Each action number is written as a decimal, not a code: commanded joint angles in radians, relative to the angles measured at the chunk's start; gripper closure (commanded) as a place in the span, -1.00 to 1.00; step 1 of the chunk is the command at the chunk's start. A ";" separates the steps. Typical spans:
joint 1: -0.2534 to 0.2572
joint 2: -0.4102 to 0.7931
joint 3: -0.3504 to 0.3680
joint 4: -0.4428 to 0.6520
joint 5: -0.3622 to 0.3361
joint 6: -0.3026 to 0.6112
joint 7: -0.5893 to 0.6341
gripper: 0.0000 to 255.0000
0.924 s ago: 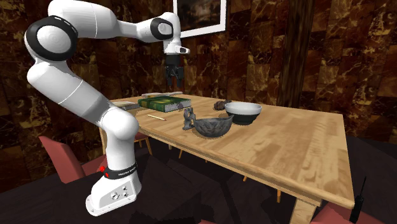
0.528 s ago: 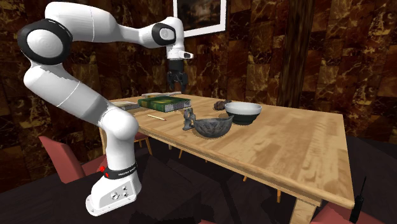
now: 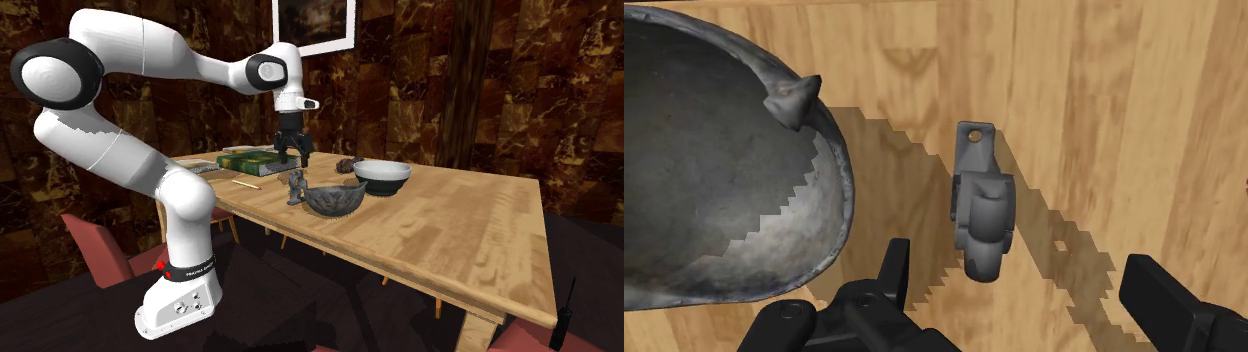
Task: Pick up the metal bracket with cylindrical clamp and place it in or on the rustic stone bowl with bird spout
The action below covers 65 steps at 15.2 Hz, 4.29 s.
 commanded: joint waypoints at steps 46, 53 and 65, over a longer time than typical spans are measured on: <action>0.003 0.041 0.002 0.193 0.005 -0.149 -0.034 1.00; 0.008 0.072 0.010 0.308 0.014 -0.232 -0.039 1.00; -0.010 0.191 -0.142 0.501 -0.053 -0.283 -0.213 1.00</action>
